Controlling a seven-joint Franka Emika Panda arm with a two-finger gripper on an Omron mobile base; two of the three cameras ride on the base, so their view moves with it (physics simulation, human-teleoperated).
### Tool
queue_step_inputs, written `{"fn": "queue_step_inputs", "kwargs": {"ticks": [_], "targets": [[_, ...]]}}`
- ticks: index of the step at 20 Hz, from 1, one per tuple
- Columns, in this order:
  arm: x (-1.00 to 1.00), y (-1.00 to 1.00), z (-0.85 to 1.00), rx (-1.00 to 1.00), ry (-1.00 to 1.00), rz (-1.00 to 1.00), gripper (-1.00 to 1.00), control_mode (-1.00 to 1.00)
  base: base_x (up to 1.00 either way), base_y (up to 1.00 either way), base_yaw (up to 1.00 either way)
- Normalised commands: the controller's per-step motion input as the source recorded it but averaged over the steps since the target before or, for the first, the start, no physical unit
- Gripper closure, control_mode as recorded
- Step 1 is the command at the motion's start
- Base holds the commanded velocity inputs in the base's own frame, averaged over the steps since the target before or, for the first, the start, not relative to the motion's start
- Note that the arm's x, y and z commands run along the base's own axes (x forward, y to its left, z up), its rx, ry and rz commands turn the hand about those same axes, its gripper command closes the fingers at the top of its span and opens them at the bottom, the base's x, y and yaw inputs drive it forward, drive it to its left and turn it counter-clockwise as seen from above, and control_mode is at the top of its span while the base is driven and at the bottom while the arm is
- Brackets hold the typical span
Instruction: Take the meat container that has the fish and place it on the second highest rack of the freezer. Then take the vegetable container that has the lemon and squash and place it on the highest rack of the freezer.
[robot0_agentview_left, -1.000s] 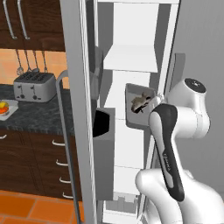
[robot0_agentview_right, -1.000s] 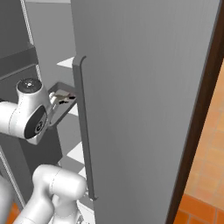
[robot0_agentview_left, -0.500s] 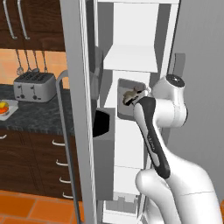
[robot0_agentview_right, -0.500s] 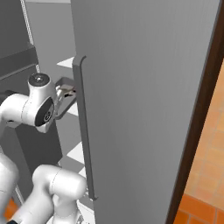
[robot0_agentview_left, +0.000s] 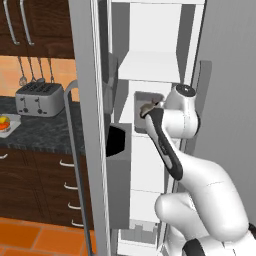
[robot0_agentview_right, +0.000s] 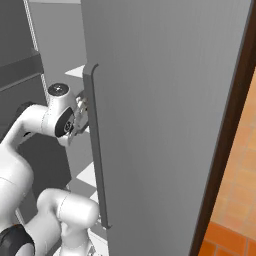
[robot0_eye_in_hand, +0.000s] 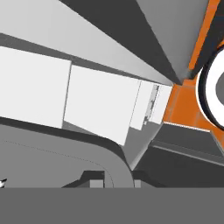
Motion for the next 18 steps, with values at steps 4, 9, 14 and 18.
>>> {"fn": "queue_step_inputs", "kwargs": {"ticks": [4, 9, 14, 18], "targets": [[0.36, 0.0, -0.42, -0.07, 0.0, 0.0, 1.0, -1.0, 0.0, 0.0, 0.0], [0.45, -0.05, -0.37, -0.03, -0.01, -0.01, 1.0, -1.0, 0.0, 0.0, 0.0], [0.55, -0.1, -0.23, 0.0, -0.01, -0.02, 1.0, -1.0, 0.0, 0.0, 0.0], [0.55, -0.07, -0.19, 0.0, -0.01, -0.03, 1.0, -1.0, 0.0, 0.0, 0.0]]}}
